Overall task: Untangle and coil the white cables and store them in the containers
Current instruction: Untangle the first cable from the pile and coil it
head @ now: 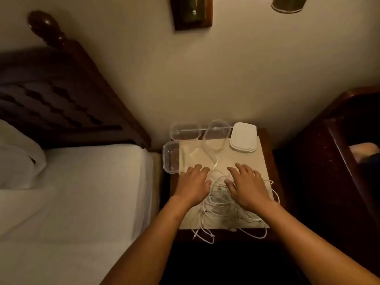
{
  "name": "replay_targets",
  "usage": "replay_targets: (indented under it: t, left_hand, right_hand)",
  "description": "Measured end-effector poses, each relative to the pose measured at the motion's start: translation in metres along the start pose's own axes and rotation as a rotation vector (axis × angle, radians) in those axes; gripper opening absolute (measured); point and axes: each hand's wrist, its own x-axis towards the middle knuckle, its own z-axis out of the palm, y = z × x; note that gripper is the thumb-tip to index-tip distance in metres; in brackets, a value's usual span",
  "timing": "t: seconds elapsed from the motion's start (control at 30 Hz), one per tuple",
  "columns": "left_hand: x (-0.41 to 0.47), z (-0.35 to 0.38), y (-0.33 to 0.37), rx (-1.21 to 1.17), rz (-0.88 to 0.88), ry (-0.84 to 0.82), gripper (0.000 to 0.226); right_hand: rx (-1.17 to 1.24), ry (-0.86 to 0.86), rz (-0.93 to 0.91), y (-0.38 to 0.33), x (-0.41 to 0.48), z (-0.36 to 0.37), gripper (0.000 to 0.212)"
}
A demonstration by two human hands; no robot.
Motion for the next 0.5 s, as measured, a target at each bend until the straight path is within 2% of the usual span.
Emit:
replay_targets:
  t: [0.2,0.37,0.5]
  left_hand:
    - [0.032,0.081,0.006,0.088,-0.022,-0.127,0.044]
    - [0.054,0.12,-0.003,0.214,0.126,-0.06,0.037]
    - [0.059,0.131,-0.008,0.17,0.242,0.068,0.026]
  right_hand:
    - [-0.005,0.074,-0.068,0.031,0.017,0.075,0.046]
    - [0.072,0.207,-0.127,0.041,0.034,0.112,0.037]
    - [0.085,0.376,-0.202,0.05,0.041,0.127,0.026]
